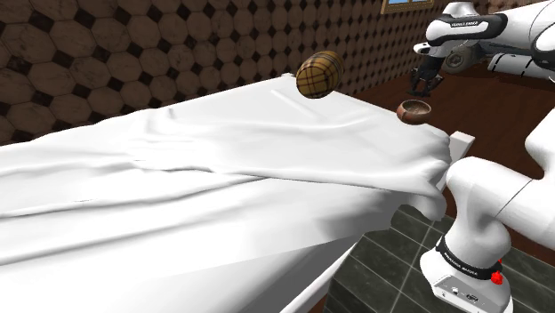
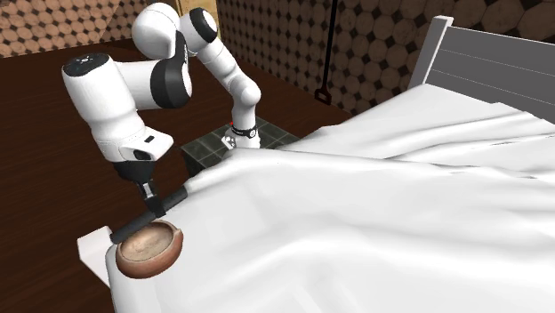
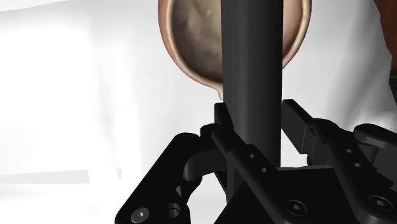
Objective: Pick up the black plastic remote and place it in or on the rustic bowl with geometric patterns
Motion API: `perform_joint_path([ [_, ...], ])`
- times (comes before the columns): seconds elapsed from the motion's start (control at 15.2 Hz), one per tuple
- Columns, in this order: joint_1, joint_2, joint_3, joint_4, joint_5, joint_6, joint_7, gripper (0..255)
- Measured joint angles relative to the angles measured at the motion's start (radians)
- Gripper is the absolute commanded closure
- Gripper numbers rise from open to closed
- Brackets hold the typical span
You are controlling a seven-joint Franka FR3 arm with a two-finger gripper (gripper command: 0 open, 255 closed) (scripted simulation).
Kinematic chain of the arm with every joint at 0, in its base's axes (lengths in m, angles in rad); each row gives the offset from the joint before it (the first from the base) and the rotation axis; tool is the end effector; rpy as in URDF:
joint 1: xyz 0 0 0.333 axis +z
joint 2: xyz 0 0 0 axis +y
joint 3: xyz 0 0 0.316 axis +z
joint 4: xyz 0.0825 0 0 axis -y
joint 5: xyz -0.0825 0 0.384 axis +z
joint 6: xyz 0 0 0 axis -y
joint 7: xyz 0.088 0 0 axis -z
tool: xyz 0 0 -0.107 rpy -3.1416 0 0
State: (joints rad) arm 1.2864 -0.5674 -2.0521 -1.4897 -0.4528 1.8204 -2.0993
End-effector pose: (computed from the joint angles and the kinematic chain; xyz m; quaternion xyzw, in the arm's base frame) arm 0.3484 -0.5683 0.4804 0.7805 0.6236 0.0307 0.0302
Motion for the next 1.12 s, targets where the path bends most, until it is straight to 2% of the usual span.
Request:
perform_joint_path([
  [0.07, 0.042, -0.040, -0.027, 0.071, -0.023, -0.030, -0.010, 255],
  [0.2, 0.094, -0.097, -0.064, 0.155, -0.055, -0.057, -0.025, 255],
  [0.92, 0.082, -0.135, -0.090, 0.066, -0.090, 0.053, -0.007, 255],
  [1.12, 0.082, -0.137, -0.091, 0.062, -0.092, 0.058, -0.006, 255],
])
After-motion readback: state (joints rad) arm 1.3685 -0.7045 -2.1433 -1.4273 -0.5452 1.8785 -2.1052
